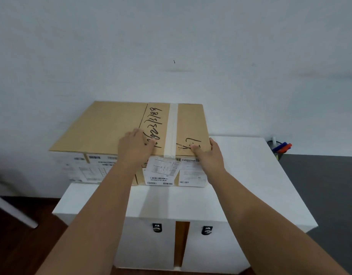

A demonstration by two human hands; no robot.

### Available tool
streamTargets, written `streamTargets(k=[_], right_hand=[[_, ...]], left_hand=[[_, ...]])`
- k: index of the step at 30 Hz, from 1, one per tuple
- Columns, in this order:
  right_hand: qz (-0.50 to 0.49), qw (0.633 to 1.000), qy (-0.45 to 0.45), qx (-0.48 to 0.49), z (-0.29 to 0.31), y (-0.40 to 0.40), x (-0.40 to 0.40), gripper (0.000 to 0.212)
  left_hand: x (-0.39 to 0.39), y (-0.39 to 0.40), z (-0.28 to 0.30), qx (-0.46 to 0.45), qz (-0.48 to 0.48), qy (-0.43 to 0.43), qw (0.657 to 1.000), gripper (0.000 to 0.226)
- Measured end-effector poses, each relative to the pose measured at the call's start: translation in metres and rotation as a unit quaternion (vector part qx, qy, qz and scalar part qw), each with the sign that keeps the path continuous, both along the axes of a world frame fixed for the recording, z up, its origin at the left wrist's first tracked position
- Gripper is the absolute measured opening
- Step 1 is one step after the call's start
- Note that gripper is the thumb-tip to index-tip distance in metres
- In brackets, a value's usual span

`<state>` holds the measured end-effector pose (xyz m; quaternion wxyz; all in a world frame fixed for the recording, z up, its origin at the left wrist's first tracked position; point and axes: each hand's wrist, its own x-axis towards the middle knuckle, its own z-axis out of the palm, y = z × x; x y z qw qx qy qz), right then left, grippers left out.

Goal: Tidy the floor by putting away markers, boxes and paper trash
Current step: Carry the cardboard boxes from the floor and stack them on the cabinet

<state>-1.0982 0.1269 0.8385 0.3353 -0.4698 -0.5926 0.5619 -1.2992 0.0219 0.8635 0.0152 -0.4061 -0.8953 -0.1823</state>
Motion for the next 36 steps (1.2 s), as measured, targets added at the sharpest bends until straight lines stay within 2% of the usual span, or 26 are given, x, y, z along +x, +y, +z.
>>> streamTargets(k=[2, 4, 8, 10, 13, 16, 19, 23, 28, 31, 36], right_hand=[[-0.016, 1.0, 0.005, -0.025, 0.003, -0.008, 0.007, 0.1], [-0.061, 0.997, 0.029, -0.039, 0.006, -0.011, 0.026, 0.104], [-0.195, 0.98, 0.014, -0.044, 0.001, 0.002, 0.114, 0.07], [-0.243, 0.969, -0.017, -0.046, -0.008, 0.006, 0.18, 0.055], [-0.305, 0.947, -0.098, -0.032, -0.025, -0.004, 0.293, 0.047], [-0.364, 0.908, -0.202, -0.031, -0.049, -0.037, 0.409, 0.039], [-0.431, 0.866, -0.251, -0.037, -0.08, -0.081, 0.513, 0.033], [-0.431, 0.844, -0.297, -0.117, -0.128, -0.134, 0.62, 0.032], [-0.289, 0.856, -0.333, -0.271, -0.189, -0.184, 0.71, 0.047], [-0.257, 0.846, -0.332, -0.328, -0.223, -0.198, 0.741, 0.05], [-0.254, 0.835, -0.29, -0.393, -0.316, -0.185, 0.763, 0.051]], left_hand=[[0.018, -0.002, 0.008, -0.044, -0.01, -0.026, 0.999, 0.063], [0.049, -0.001, 0.017, -0.029, -0.053, -0.055, 0.997, 0.077], [0.149, 0.006, 0.026, 0.039, -0.23, -0.083, 0.969, 0.073], [0.205, 0.008, 0.018, 0.015, -0.313, -0.122, 0.942, 0.069], [0.286, 0.007, -0.006, -0.036, -0.398, -0.164, 0.902, 0.064], [0.367, 0.002, -0.036, -0.063, -0.471, -0.179, 0.861, 0.061], [0.447, -0.003, -0.068, -0.109, -0.519, -0.22, 0.819, 0.058], [0.54, -0.02, -0.126, -0.174, -0.507, -0.269, 0.8, 0.05], [0.637, -0.054, -0.213, -0.27, -0.445, -0.35, 0.778, 0.045], [0.669, -0.07, -0.263, -0.345, -0.394, -0.38, 0.763, 0.044], [0.688, -0.071, -0.359, -0.389, -0.33, -0.375, 0.774, 0.041]])
